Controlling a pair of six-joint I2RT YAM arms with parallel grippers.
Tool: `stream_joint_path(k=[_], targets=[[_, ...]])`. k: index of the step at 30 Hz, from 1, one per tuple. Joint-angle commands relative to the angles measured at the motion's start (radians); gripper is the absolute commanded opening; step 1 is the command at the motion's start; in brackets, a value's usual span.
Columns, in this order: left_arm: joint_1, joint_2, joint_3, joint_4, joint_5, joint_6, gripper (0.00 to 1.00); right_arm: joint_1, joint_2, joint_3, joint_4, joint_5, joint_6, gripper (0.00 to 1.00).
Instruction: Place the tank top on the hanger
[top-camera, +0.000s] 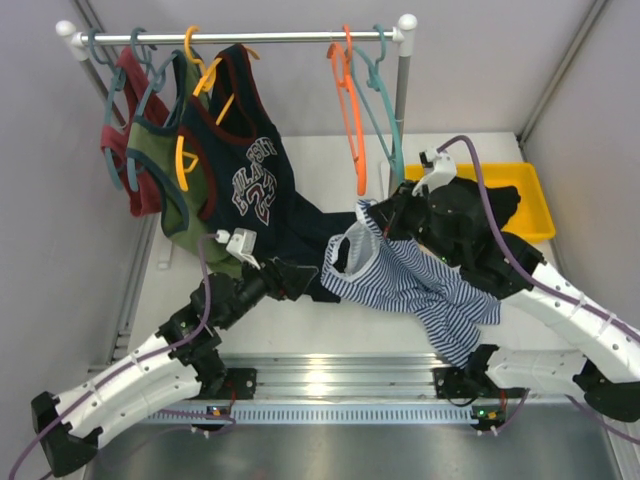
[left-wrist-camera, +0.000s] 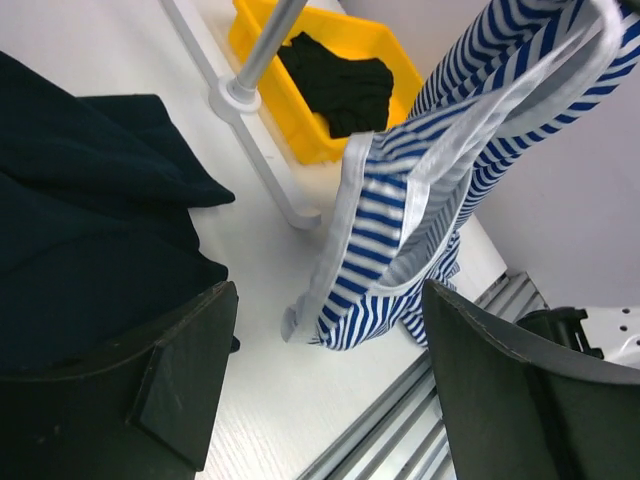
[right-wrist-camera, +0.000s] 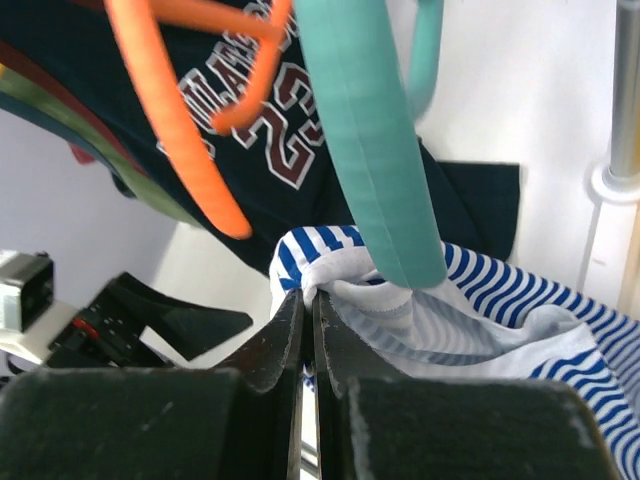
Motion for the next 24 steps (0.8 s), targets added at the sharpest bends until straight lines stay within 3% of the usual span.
stream_joint_path(k=[1, 9, 15, 24], targets=[[-0.001, -0.030, 0.028, -0.039, -0.058, 0.026, 0.80, 0.023, 0.005, 0.099, 0.060, 0.060, -0.024, 0.00], [-0.001, -0.048, -0.054, 0.097, 0.015, 0.047, 0.81, 0.022, -0.090, -0.020, 0.023, 0.061, 0.026, 0.00], [0.037, -0.015, -0.082, 0.263, 0.226, 0.124, 0.76, 0.022, -0.153, -0.027, -0.040, 0.080, 0.035, 0.00], [0.249, 0.038, -0.113, 0.341, 0.474, 0.003, 0.75, 0.022, -0.217, -0.069, -0.156, 0.115, 0.061, 0.00]])
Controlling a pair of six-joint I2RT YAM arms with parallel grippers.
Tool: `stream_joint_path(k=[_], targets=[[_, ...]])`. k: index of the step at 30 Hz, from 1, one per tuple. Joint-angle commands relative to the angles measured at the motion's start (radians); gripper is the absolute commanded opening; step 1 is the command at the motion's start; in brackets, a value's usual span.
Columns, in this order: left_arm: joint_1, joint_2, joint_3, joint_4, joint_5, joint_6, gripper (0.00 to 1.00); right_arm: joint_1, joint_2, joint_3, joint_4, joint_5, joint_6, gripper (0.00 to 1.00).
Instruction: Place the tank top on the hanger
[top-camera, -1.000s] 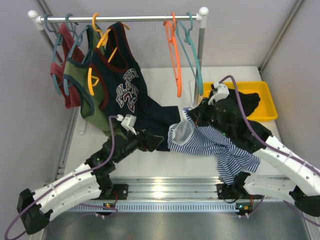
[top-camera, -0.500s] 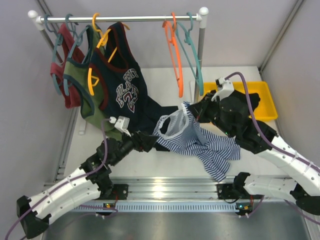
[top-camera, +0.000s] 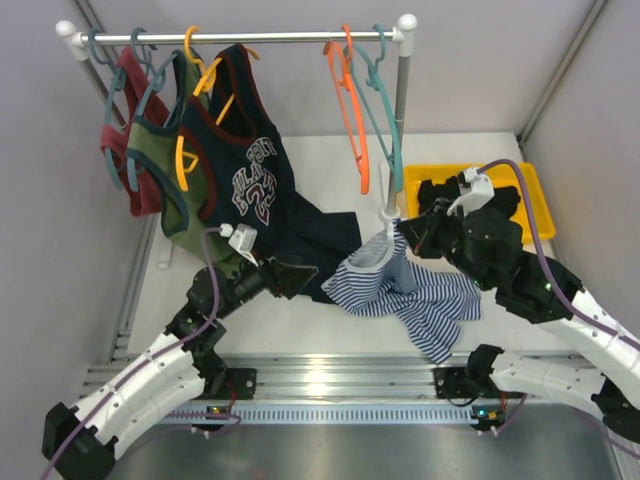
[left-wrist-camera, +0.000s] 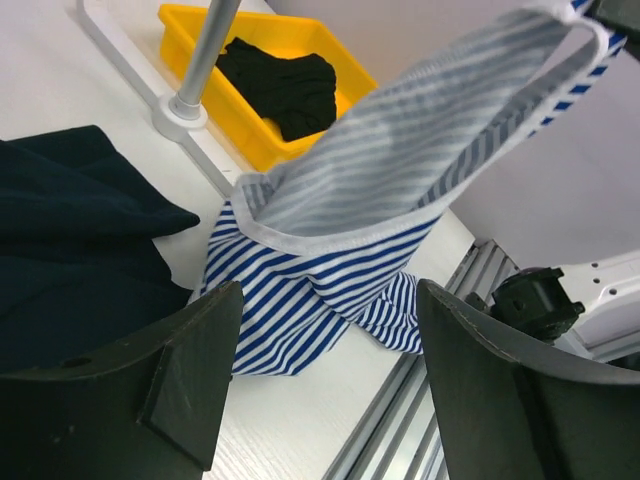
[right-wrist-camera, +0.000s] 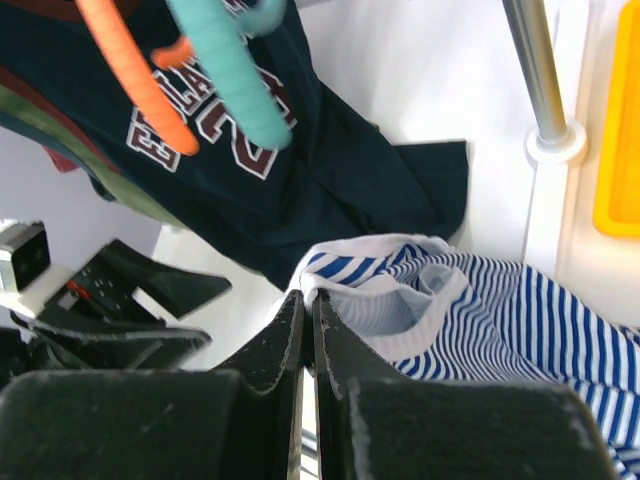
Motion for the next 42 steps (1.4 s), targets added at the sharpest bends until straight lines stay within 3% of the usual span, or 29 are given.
stream_joint_path(k=[1, 6, 16, 23, 33, 42], targets=[[0.079, 0.026, -0.024, 0.107, 0.140, -0.071, 0.75, 0.016, -0.051, -0.034, -0.054, 0.040, 0.031, 0.00], [0.150, 0.165, -0.053, 0.172, 0.244, -0.151, 0.76, 0.016, -0.107, -0.126, -0.160, 0.047, 0.132, 0.00], [0.151, 0.492, 0.049, 0.314, 0.364, -0.168, 0.76, 0.095, -0.276, -0.568, -0.281, -0.090, 0.396, 0.00], [0.148, 0.788, 0.218, 0.329, 0.465, -0.146, 0.75, 0.120, -0.246, -0.663, -0.237, -0.113, 0.428, 0.00], [0.142, 1.047, 0.376, 0.473, 0.548, -0.152, 0.75, 0.122, -0.227, -0.711, -0.185, -0.115, 0.421, 0.00], [0.108, 1.205, 0.473, 0.418, 0.556, -0.128, 0.66, 0.122, -0.243, -0.700, -0.197, -0.095, 0.413, 0.00]])
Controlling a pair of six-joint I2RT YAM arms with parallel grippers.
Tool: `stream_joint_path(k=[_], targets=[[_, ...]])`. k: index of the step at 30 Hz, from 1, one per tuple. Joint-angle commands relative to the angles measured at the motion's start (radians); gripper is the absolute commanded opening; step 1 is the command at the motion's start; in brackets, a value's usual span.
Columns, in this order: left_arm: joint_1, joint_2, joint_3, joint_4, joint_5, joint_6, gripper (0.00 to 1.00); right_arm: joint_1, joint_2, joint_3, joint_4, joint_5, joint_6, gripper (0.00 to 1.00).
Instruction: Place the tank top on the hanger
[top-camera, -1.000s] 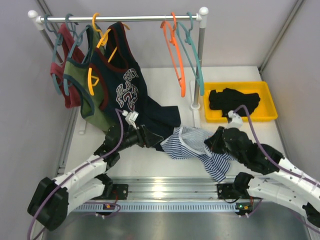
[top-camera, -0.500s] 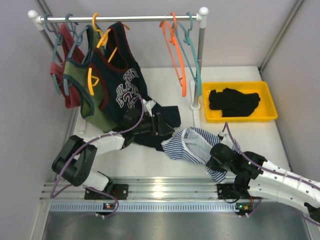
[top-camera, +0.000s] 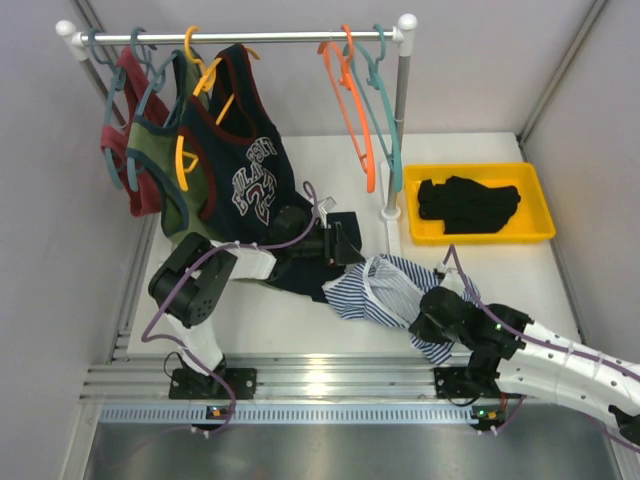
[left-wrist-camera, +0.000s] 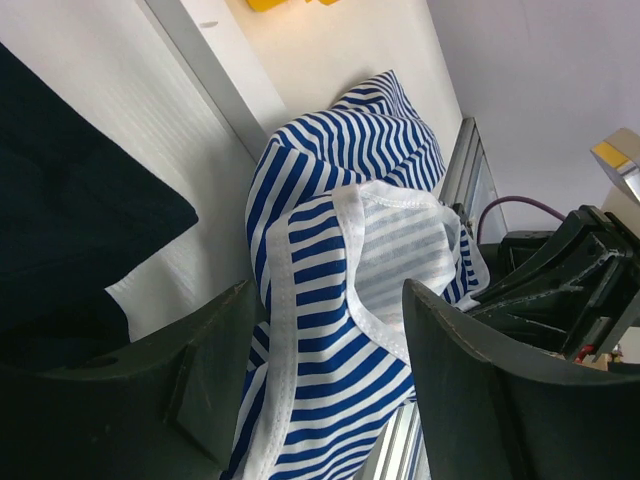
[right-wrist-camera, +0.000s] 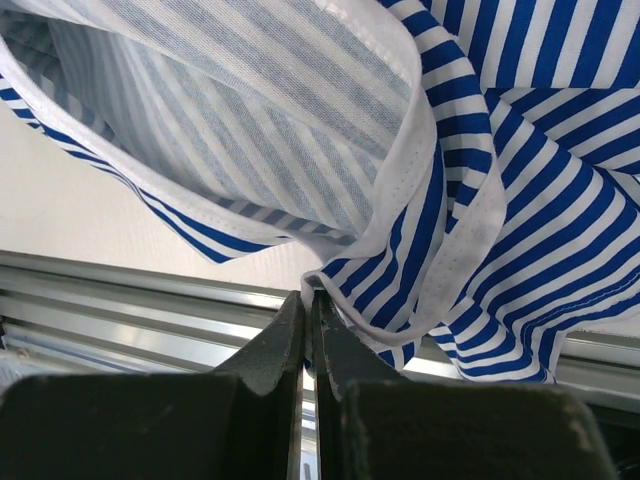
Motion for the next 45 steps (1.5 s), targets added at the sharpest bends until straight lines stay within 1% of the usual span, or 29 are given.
stream_joint_path(k=[1, 3, 4, 6, 9, 11, 13, 14, 15, 19, 20, 22, 23, 24, 25, 26, 27, 28, 29, 30, 31, 34, 35, 37, 38, 40, 41, 43, 45], targets=[[-0.013, 0.023, 0.044, 0.068, 0.031, 0.023, 0.65, 0.014, -0.019, 0.008, 0.026, 0.021, 0.002, 0.00], [-0.017, 0.037, 0.050, 0.089, 0.046, 0.003, 0.64, 0.014, -0.020, 0.007, 0.023, 0.024, 0.001, 0.00], [-0.020, 0.042, 0.056, 0.091, 0.051, 0.000, 0.61, 0.013, -0.025, 0.007, 0.021, 0.024, 0.001, 0.00], [-0.036, 0.053, 0.077, 0.065, 0.046, 0.022, 0.59, 0.014, -0.028, 0.007, 0.018, 0.027, 0.004, 0.00], [-0.054, 0.063, 0.096, 0.020, 0.039, 0.050, 0.46, 0.013, -0.031, 0.016, 0.013, 0.040, 0.007, 0.00], [-0.057, 0.053, 0.095, 0.001, 0.022, 0.059, 0.27, 0.014, -0.034, 0.027, 0.006, 0.053, 0.008, 0.00], [-0.057, 0.036, 0.084, -0.021, -0.010, 0.081, 0.14, 0.014, -0.034, 0.048, -0.003, 0.063, 0.008, 0.00], [-0.057, 0.008, 0.076, -0.062, -0.023, 0.093, 0.02, 0.013, -0.034, 0.056, -0.007, 0.073, 0.007, 0.00], [-0.056, -0.009, 0.070, -0.079, -0.038, 0.119, 0.00, 0.014, -0.026, 0.074, -0.010, 0.079, 0.004, 0.00], [-0.057, -0.134, 0.036, -0.200, -0.145, 0.190, 0.00, 0.013, -0.002, 0.163, -0.053, 0.139, -0.028, 0.00], [-0.057, -0.206, 0.016, -0.226, -0.214, 0.204, 0.00, 0.013, 0.004, 0.187, -0.063, 0.177, -0.035, 0.00], [-0.056, -0.295, -0.007, -0.298, -0.283, 0.233, 0.00, 0.011, 0.035, 0.282, -0.106, 0.222, -0.062, 0.00], [-0.057, -0.393, -0.026, -0.324, -0.321, 0.240, 0.00, 0.011, 0.047, 0.318, -0.121, 0.271, -0.073, 0.00], [-0.057, -0.442, -0.033, -0.381, -0.383, 0.259, 0.00, 0.009, 0.069, 0.392, -0.141, 0.294, -0.088, 0.00], [-0.057, -0.488, -0.034, -0.413, -0.407, 0.268, 0.00, 0.008, 0.081, 0.433, -0.154, 0.319, -0.117, 0.00], [-0.057, -0.577, -0.028, -0.452, -0.432, 0.279, 0.00, 0.008, 0.095, 0.473, -0.161, 0.360, -0.133, 0.00], [-0.057, -0.617, -0.021, -0.484, -0.479, 0.296, 0.00, 0.005, 0.121, 0.550, -0.175, 0.380, -0.166, 0.00], [-0.056, -0.656, -0.011, -0.550, -0.498, 0.305, 0.00, 0.005, 0.136, 0.589, -0.175, 0.395, -0.186, 0.00], [-0.056, -0.724, 0.013, -0.581, -0.516, 0.313, 0.00, 0.005, 0.148, 0.628, -0.177, 0.421, -0.209, 0.00], [-0.056, -0.754, 0.027, -0.604, -0.532, 0.329, 0.00, 0.003, 0.174, 0.702, -0.181, 0.435, -0.246, 0.00], [-0.057, -0.804, 0.042, -0.656, -0.558, 0.337, 0.00, 0.005, 0.187, 0.740, -0.189, 0.449, -0.265, 0.00], [-0.057, -0.855, 0.125, -0.730, -0.589, 0.372, 0.00, 0.003, 0.227, 0.879, -0.195, 0.504, -0.333, 0.00], [-0.057, -0.872, 0.177, -0.768, -0.587, 0.382, 0.00, 0.003, 0.236, 0.910, -0.192, 0.524, -0.350, 0.00], [-0.057, -0.878, 0.237, -0.803, -0.593, 0.406, 0.00, 0.002, 0.260, 1.003, -0.182, 0.540, -0.406, 0.00], [-0.057, -0.874, 0.298, -0.835, -0.598, 0.423, 0.00, 0.003, 0.270, 1.066, -0.171, 0.552, -0.424, 0.00], [-0.057, -0.857, 0.364, -0.869, -0.604, 0.440, 0.00, 0.002, 0.303, 1.128, -0.160, 0.564, -0.481, 0.00], [-0.057, -0.848, 0.431, -0.885, -0.603, 0.457, 0.00, 0.003, 0.314, 1.187, -0.154, 0.564, -0.498, 0.00], [-0.057, -0.823, 0.522, -0.926, -0.601, 0.469, 0.00, 0.003, 0.343, 1.238, -0.145, 0.573, -0.541, 0.00], [-0.056, -0.808, 0.568, -0.944, -0.586, 0.480, 0.00, 0.003, 0.362, 1.295, -0.131, 0.577, -0.577, 0.00]])
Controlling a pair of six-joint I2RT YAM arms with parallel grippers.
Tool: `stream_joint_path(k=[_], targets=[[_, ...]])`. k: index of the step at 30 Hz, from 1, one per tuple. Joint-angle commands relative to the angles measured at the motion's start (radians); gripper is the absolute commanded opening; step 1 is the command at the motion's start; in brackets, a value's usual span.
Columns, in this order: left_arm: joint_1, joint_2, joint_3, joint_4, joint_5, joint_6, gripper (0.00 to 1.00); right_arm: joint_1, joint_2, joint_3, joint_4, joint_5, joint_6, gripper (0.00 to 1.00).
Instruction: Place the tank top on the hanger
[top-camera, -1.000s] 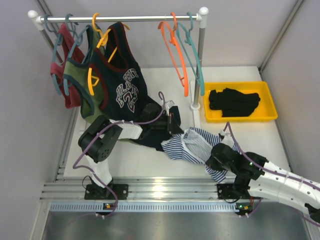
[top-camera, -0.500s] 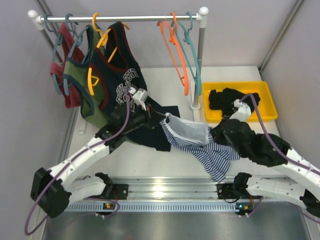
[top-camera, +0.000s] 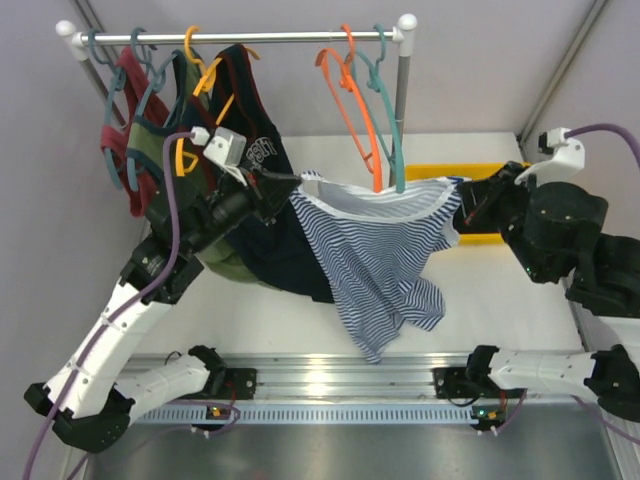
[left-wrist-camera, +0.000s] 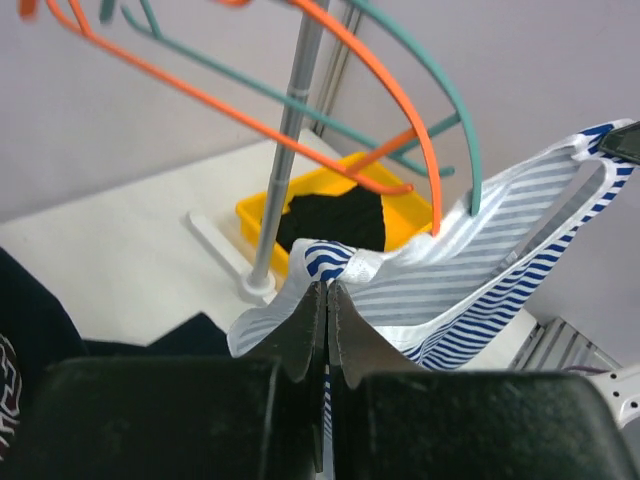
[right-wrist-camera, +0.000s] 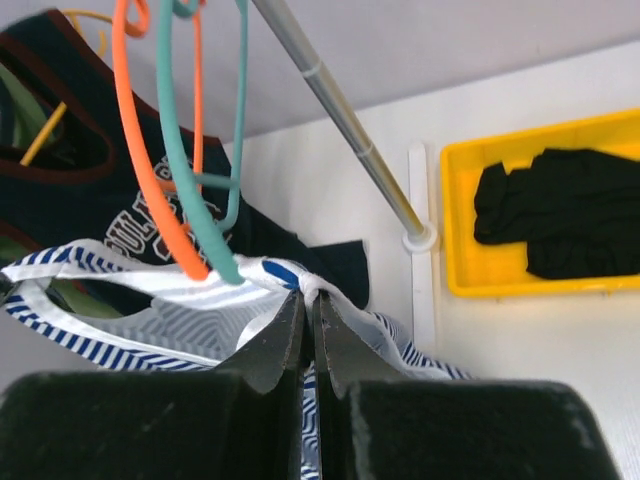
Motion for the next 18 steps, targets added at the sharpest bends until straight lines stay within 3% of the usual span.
stream_joint_path(k=[1, 5, 10, 18], targets=[[0.002, 0.033, 0.111, -0.066, -0.002, 0.053, 0.00, 0.004, 0.028, 0.092, 0.039, 0.051, -0.118, 0.00], [0.002, 0.068, 0.203, -0.085, 0.013, 0.062, 0.00, 0.004, 0.048, 0.149, 0.062, 0.063, -0.158, 0.00], [0.002, 0.073, 0.173, -0.084, 0.041, 0.045, 0.00, 0.004, 0.053, 0.114, 0.074, 0.060, -0.158, 0.00], [0.002, 0.005, -0.159, 0.012, 0.103, -0.084, 0.00, -0.002, -0.051, -0.291, 0.149, -0.032, 0.008, 0.00]])
